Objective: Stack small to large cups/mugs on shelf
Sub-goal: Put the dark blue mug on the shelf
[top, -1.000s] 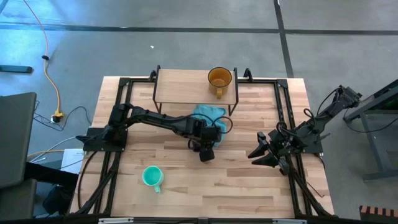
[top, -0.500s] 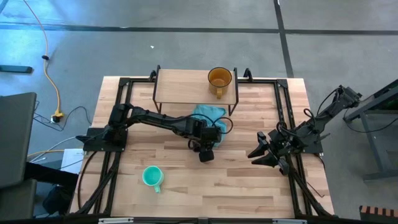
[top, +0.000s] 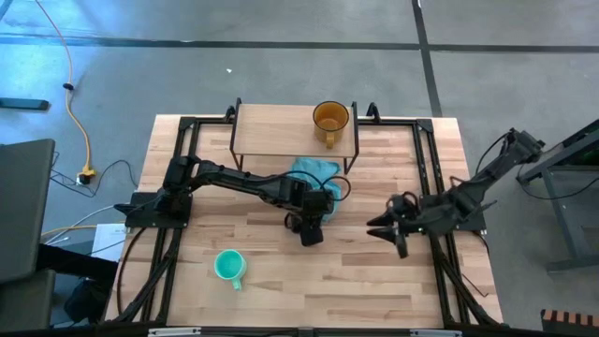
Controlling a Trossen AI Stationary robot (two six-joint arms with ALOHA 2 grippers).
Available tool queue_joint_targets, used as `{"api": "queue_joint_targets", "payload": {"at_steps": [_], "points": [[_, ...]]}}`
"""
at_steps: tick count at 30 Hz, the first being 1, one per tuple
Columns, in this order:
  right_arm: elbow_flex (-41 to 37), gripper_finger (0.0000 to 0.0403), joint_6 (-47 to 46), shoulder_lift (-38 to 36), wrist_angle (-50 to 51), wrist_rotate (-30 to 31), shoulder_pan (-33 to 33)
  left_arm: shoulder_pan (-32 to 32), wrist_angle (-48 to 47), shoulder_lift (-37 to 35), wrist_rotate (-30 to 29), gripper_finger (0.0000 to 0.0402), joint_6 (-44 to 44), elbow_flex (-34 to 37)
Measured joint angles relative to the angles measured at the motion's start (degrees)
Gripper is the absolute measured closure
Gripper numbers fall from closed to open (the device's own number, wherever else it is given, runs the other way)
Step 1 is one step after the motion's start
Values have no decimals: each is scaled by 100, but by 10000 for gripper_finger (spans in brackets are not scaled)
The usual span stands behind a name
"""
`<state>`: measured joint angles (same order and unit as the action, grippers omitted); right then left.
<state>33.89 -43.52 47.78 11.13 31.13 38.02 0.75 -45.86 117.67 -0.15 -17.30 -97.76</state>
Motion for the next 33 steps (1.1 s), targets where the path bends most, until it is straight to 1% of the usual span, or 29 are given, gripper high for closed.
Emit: {"api": "queue_joint_targets", "payload": {"at_steps": [6, 11, 16, 20, 22, 26, 33], "points": [[0, 274, -18, 488, -17, 44, 0, 4, 130, 0, 160, 401, -278, -46], [0, 274, -187, 943, -20, 337, 0, 101, 345, 0, 474, 401, -517, -274], [0, 274, -540, 1499, -20, 378, 0, 249, 436, -5, 683, 401, -670, -609], [-2, 274, -861, 1899, -50, 420, 0, 382, 730, -9, 971, 401, -892, -695], [-6, 274, -937, 2067, -116, 592, 0, 432, 971, -9, 1174, 401, -1034, -697], [-7, 274, -1162, 2252, -188, 1076, 3, 447, 1179, -9, 1366, 401, -1149, -697], [111, 274, -1291, 2281, 146, 1545, 2, 448, 1162, -9, 1413, 401, -1154, -697]]}}
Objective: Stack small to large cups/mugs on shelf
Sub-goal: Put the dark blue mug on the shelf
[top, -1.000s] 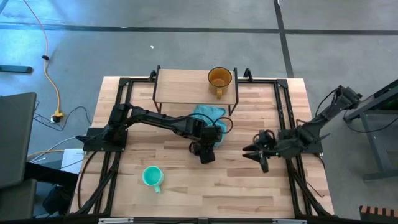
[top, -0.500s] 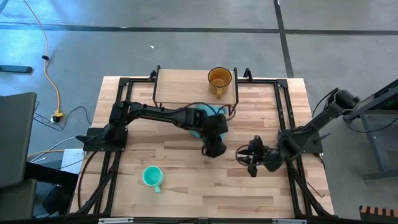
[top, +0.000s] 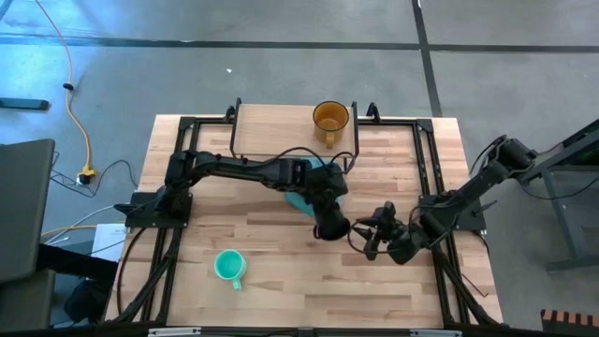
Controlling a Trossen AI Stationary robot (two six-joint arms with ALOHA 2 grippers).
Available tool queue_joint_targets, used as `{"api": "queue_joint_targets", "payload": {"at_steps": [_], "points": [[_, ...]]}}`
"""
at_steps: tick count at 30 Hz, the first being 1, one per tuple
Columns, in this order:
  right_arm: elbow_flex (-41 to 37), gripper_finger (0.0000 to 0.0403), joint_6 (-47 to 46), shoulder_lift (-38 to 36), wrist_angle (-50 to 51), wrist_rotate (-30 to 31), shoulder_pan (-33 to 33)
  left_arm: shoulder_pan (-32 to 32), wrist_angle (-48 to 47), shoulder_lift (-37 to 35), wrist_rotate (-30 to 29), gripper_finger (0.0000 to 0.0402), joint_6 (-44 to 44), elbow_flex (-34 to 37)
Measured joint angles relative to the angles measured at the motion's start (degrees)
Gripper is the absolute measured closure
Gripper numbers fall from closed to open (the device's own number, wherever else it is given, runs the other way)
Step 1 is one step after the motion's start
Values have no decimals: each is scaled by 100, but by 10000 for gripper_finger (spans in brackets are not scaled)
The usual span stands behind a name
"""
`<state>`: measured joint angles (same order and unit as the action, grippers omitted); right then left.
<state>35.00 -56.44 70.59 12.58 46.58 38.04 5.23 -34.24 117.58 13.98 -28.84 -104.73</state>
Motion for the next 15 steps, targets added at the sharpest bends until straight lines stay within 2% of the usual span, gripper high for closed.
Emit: {"api": "queue_joint_targets", "payload": {"at_steps": [7, 15], "points": [[300, 274, 572, -2, 160, 175, -15, 0, 37, 0, -39, 401, 0, 0], [319, 274, 557, -2, 225, 295, -137, 0, 311, 2, -45, 401, -33, 0]]}}
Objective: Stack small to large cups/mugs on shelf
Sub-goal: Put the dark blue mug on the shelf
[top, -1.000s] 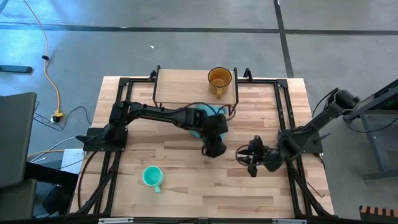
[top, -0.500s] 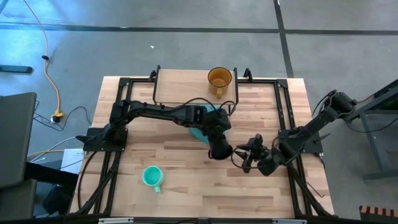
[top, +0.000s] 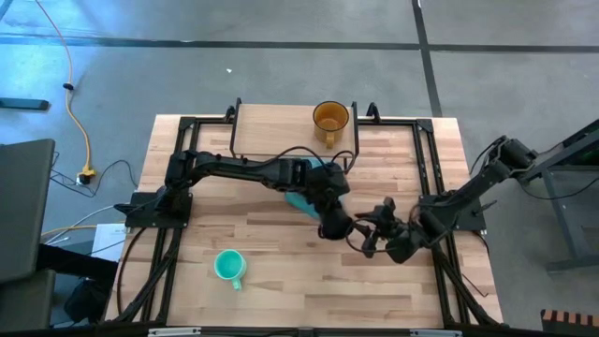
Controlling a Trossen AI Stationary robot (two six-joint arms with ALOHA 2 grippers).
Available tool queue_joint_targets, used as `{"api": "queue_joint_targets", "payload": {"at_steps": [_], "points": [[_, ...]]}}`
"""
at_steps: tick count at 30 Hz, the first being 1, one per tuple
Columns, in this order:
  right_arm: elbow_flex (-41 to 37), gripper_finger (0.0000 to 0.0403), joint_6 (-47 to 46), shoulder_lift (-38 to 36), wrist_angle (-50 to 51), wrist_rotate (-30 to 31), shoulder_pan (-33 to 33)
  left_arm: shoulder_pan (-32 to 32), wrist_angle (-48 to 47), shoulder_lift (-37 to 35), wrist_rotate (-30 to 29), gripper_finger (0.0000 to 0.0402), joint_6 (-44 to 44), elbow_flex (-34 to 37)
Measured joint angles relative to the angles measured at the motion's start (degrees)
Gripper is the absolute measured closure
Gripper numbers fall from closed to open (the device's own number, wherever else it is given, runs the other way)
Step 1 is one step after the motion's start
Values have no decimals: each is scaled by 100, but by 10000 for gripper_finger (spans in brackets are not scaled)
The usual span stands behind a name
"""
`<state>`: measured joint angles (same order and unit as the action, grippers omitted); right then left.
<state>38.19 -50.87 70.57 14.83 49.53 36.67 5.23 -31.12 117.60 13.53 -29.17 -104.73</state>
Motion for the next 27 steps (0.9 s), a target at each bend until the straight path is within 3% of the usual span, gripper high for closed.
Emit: {"api": "queue_joint_targets", "payload": {"at_steps": [9, 16, 27], "points": [[1, 283, -9, 0, -1, -55, -106, 0, 331, 0, 31, 401, -131, 0], [3, 390, -10, -2, 20, -310, -98, 0, 383, 7, 30, 401, -163, 9], [3, 398, -271, 2, -34, -652, -76, -16, 249, 2, 45, 400, 273, 0]]}}
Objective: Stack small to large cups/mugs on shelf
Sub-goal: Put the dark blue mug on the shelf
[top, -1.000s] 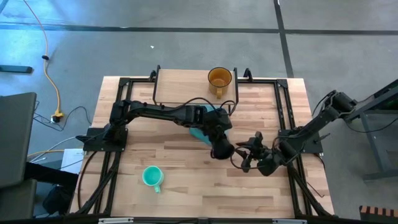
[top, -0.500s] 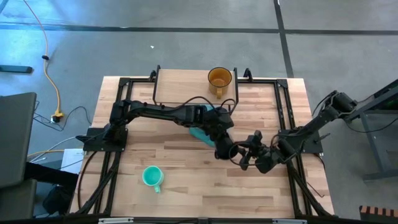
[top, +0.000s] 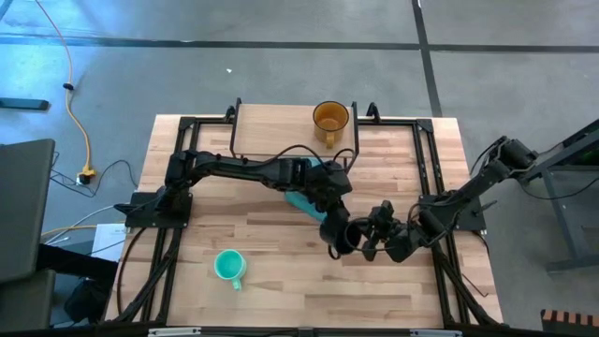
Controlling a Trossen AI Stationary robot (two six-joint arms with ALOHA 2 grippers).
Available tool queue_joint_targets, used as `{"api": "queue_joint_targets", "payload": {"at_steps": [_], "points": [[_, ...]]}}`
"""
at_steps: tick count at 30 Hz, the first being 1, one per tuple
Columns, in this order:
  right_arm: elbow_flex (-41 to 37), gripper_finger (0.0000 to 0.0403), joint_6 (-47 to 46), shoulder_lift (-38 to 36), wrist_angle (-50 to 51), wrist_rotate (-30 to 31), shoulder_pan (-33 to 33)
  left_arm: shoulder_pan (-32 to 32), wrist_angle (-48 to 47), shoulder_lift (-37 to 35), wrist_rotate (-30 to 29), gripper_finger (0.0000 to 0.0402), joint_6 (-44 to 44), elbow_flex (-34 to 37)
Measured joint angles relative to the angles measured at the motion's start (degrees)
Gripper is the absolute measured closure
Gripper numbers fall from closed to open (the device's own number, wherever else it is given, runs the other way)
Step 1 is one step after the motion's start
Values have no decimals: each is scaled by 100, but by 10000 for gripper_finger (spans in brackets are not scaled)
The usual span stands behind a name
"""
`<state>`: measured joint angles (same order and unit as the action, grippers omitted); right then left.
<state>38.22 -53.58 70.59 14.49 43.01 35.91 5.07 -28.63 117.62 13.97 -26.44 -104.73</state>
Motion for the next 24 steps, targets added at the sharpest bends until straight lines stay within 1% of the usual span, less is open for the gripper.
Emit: {"api": "queue_joint_targets", "payload": {"at_steps": [2, 3, 7, 9, 12, 16, 21, 24], "points": [[0, 399, -52, 0, -8, -35, -3, -31, -183, 0, -85, 401, 248, 0], [0, 399, -96, 0, -10, -38, -7, -75, -319, 0, -234, 401, 374, 0], [0, 400, -209, -2, -12, -96, -44, -302, -778, 0, -1044, 401, 935, 0], [0, 401, -208, -2, -16, -296, -143, -420, -848, 0, -1361, 400, 1172, 0], [0, 401, -203, -2, -16, -642, -359, -535, -834, 0, -1603, 393, 1283, 0], [0, 402, -158, -2, -47, -977, -572, -546, -937, 0, -1795, 364, 1198, 0], [0, 402, -83, -4, -95, -1128, -635, -539, -1269, -42, -2290, 316, 1182, 0], [0, 402, -81, -4, -100, -1167, -633, -541, -1444, -90, -2331, 289, 1151, 2]]}}
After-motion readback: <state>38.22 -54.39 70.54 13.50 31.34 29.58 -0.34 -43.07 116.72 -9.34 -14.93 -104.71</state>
